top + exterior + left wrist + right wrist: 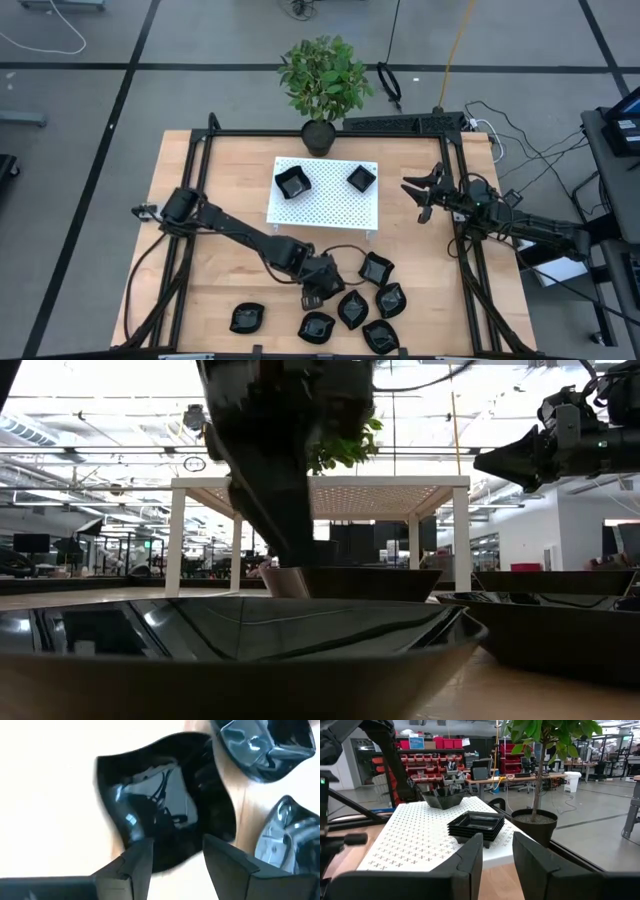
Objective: Pick & Place Mini shaped plates
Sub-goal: Stack the black distorted square plate on top of the black distorted square plate on the shelf
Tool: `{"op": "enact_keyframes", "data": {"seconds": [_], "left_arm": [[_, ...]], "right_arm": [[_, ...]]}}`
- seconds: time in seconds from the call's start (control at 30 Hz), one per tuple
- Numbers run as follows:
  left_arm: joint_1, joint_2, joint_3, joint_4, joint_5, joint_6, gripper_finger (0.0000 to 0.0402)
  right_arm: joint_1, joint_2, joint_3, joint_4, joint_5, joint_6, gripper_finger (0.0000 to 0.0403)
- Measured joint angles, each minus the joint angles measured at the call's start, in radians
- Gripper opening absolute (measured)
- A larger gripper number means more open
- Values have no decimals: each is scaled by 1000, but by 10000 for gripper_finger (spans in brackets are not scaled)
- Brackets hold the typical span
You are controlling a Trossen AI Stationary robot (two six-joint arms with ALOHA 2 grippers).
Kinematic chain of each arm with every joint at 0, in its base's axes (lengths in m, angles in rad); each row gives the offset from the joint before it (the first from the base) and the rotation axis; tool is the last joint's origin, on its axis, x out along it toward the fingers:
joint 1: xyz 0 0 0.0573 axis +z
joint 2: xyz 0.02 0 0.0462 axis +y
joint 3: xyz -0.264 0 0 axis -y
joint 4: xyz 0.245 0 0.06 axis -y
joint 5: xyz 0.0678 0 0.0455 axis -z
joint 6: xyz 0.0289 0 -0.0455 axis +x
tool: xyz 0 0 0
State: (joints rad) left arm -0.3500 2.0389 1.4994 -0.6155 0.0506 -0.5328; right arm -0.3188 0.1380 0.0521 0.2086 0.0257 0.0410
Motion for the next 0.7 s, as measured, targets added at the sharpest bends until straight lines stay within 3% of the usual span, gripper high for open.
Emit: {"op": "enact_keyframes", "data": {"seconds": [0.2, 0.47, 0.53, 0.7], "left_arm": [[0, -69, 0, -59, -76, -126, 175], [1, -80, 0, -182, -164, -650, 175], [-2, -67, 0, -201, -202, -667, 175], [-5, -35, 0, -160, -234, -513, 175]], "right_arm": [[0, 8, 0, -6, 0, 0, 95], [0, 10, 0, -3, 0, 0, 95], [0, 10, 0, -2, 0, 0, 96], [0, 10, 0, -2, 0, 0, 94]]}}
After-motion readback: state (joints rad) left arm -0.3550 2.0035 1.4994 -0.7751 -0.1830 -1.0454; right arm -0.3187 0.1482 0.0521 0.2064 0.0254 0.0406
